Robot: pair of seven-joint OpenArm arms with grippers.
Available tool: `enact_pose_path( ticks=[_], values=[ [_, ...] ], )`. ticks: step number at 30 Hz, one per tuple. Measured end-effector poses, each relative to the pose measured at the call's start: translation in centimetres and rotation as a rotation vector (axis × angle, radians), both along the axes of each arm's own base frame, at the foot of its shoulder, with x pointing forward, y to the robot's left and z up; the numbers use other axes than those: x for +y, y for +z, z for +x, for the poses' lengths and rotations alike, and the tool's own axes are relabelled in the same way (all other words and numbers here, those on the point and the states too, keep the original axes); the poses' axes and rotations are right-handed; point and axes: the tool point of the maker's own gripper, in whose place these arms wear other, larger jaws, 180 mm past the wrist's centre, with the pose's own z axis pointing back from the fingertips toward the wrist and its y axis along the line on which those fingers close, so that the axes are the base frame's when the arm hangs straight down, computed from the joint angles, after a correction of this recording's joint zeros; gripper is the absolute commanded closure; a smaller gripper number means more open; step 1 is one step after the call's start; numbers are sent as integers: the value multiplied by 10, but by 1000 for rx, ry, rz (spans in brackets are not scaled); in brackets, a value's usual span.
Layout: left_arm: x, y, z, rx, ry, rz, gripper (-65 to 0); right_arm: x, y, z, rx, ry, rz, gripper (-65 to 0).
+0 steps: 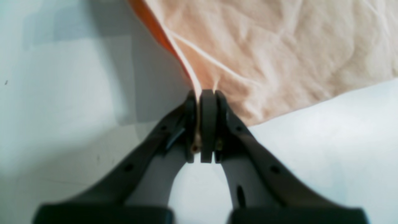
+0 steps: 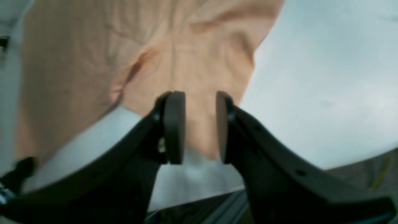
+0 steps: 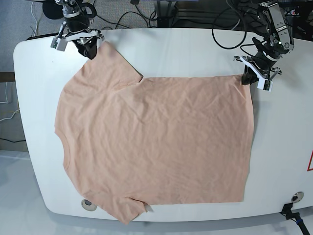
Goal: Fold the T-shirt properly
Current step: 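Adjust grips on the shoulder corners with both grippers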
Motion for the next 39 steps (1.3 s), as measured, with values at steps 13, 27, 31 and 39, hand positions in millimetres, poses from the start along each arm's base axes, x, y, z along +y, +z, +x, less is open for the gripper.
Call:
enact_pose_path(
  ticks=[13, 27, 31, 39],
  values=[
    [6, 1, -1, 5, -5, 18, 0, 29, -14, -17, 92, -70, 394, -373],
    [5, 0, -1, 5, -4, 17, 0, 24, -39, -23, 136, -114, 430, -373],
    [5, 1, -1, 4, -4, 17, 0, 25, -37, -11, 116, -113, 433, -373],
    [5, 0, -1, 4, -4, 17, 0, 33, -35, 9, 106, -65, 455, -373]
  ],
)
